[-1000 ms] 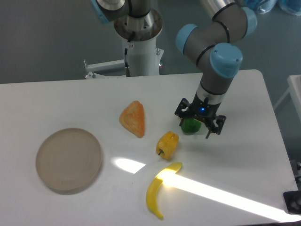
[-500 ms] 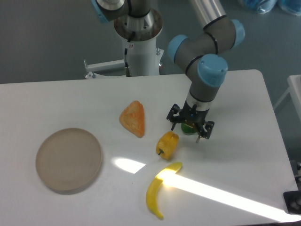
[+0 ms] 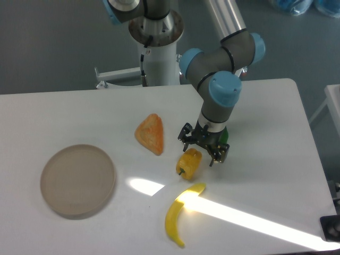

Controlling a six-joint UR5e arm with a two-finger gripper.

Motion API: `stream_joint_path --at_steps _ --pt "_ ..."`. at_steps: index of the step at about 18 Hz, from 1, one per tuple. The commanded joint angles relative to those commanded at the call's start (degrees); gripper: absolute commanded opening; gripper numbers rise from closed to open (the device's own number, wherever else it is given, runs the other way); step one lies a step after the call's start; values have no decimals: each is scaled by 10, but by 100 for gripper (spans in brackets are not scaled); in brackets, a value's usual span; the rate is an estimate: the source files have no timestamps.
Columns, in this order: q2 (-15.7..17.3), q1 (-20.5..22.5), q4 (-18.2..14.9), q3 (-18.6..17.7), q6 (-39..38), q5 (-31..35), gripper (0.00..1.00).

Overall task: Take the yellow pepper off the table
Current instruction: 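Move the open gripper toward the yellow pepper and lower onto it, then close the gripper on the yellow pepper and lift it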

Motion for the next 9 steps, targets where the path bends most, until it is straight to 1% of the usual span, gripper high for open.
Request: stream_joint_path --at_steps 5,7,8,9 --pt "-3 -4 2 -2 -2 2 100" --pt "-4 -5 19 -2 -3 4 100" --pt "-4 -7 25 -4 -4 4 94" --pt "-5 -8 27 -4 -4 4 81"
